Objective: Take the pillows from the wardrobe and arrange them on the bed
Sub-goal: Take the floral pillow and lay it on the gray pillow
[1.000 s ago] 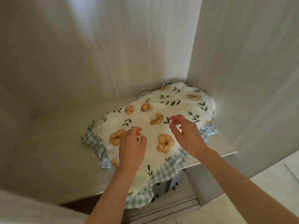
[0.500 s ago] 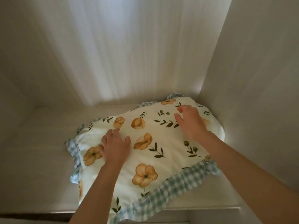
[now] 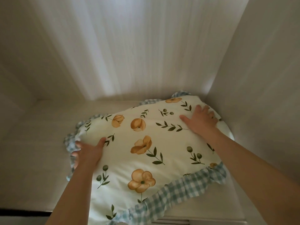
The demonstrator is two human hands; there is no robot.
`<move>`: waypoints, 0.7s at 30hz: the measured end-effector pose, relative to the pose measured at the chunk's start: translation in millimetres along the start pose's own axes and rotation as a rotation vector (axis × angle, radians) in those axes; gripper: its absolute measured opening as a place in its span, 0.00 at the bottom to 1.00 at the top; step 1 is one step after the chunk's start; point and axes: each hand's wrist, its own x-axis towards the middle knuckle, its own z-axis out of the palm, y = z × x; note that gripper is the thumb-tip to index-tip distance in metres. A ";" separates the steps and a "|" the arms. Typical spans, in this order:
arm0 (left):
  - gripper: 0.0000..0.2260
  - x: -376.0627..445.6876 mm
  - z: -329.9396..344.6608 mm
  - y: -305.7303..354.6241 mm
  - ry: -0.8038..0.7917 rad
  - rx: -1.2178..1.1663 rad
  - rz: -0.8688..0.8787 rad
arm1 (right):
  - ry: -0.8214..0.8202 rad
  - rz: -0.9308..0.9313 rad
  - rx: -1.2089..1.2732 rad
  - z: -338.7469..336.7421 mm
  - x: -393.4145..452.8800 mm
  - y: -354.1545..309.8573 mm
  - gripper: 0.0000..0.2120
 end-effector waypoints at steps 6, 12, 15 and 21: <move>0.47 11.4 5.5 -1.2 -0.023 0.023 0.023 | -0.067 0.068 0.037 3.8 5.7 9.1 0.57; 0.44 -2.6 -1.6 -9.7 0.037 0.056 0.083 | -0.045 0.183 0.063 11.7 -16.0 25.7 0.57; 0.42 -11.3 -8.3 -24.8 0.049 0.065 0.114 | -0.007 0.216 0.137 18.3 -39.4 37.1 0.51; 0.33 -34.6 -20.7 -59.6 0.070 0.094 0.211 | 0.057 0.212 0.198 27.7 -91.5 57.1 0.36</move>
